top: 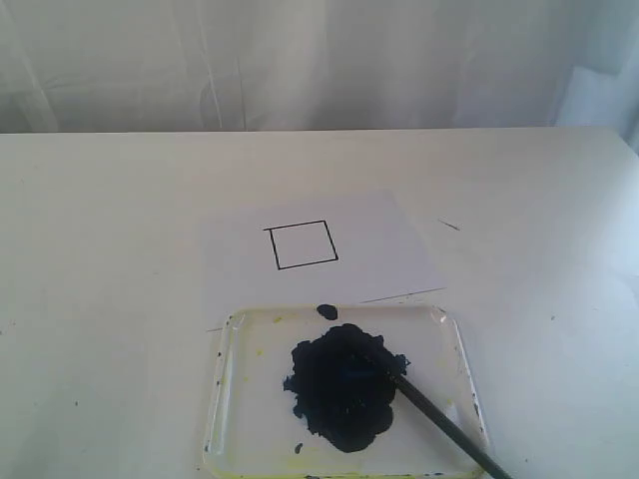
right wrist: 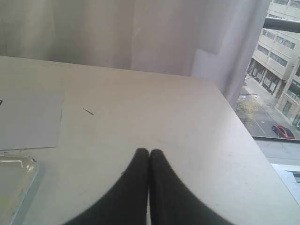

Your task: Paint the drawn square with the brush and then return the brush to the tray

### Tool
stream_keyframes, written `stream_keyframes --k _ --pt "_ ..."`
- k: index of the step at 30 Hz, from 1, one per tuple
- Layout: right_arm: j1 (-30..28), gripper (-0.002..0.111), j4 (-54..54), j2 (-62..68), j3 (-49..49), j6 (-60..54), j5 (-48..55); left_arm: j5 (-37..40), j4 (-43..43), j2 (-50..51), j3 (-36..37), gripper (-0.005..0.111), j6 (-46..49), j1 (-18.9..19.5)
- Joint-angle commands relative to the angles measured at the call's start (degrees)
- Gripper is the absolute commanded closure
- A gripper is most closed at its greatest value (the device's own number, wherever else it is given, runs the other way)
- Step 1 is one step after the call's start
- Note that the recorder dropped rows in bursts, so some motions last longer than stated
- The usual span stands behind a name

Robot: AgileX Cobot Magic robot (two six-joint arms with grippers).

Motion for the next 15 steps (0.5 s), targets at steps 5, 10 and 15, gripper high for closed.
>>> stream_keyframes --k 5,10,15 --pt "-0.14 0.108 0.00 -0.24 0.41 0.25 -0.13 -0.04 -0.51 -0.30 0.21 0.107 -0.45 -0.19" --pt "-0.14 0.108 0.00 -0.24 0.41 0.25 -0.13 -0.04 -0.51 -0.30 0.21 0.107 -0.45 -0.19" --pt "-0.14 0.108 0.00 -0.24 0.41 0.23 -3.85 -5.62 -1.08 -0.30 0.21 0.107 -0.84 -0.19"
